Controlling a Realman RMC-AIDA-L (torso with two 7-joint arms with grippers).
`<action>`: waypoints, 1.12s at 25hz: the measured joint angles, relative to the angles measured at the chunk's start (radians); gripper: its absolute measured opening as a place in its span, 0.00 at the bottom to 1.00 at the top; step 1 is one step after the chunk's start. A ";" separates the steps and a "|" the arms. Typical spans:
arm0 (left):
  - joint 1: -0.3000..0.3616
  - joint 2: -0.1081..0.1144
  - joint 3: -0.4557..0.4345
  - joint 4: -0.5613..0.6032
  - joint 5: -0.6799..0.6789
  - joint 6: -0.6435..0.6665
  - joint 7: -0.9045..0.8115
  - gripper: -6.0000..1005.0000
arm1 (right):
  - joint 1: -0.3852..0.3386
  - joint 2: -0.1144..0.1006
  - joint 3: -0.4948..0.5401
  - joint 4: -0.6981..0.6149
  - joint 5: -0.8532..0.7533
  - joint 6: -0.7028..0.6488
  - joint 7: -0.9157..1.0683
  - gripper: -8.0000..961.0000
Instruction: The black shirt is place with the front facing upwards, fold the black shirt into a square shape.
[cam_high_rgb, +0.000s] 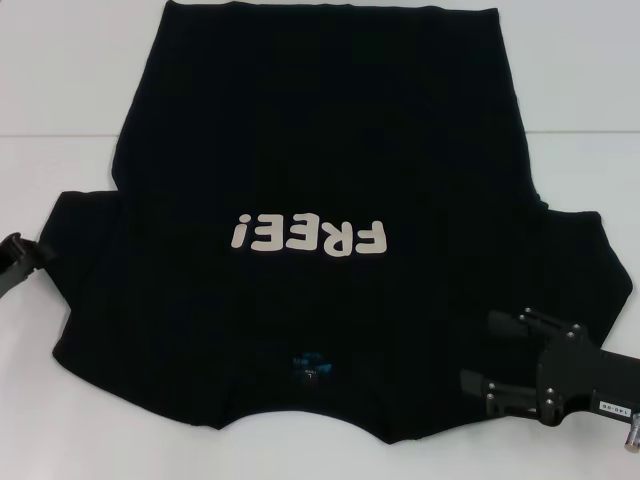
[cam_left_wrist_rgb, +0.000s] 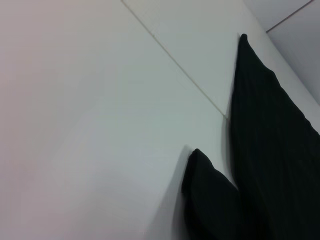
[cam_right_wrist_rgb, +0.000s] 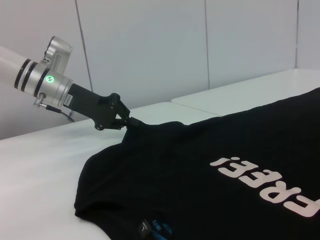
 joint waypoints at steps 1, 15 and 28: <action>0.000 0.000 0.000 0.000 0.000 0.000 0.000 0.04 | 0.000 0.000 0.000 0.000 0.000 -0.001 0.000 0.95; 0.045 0.020 -0.021 0.040 -0.071 0.008 0.072 0.05 | -0.001 0.000 0.009 0.000 0.002 -0.005 0.000 0.95; 0.021 0.052 -0.020 0.063 -0.079 0.002 0.073 0.07 | 0.009 0.002 0.009 0.006 0.003 -0.007 0.000 0.95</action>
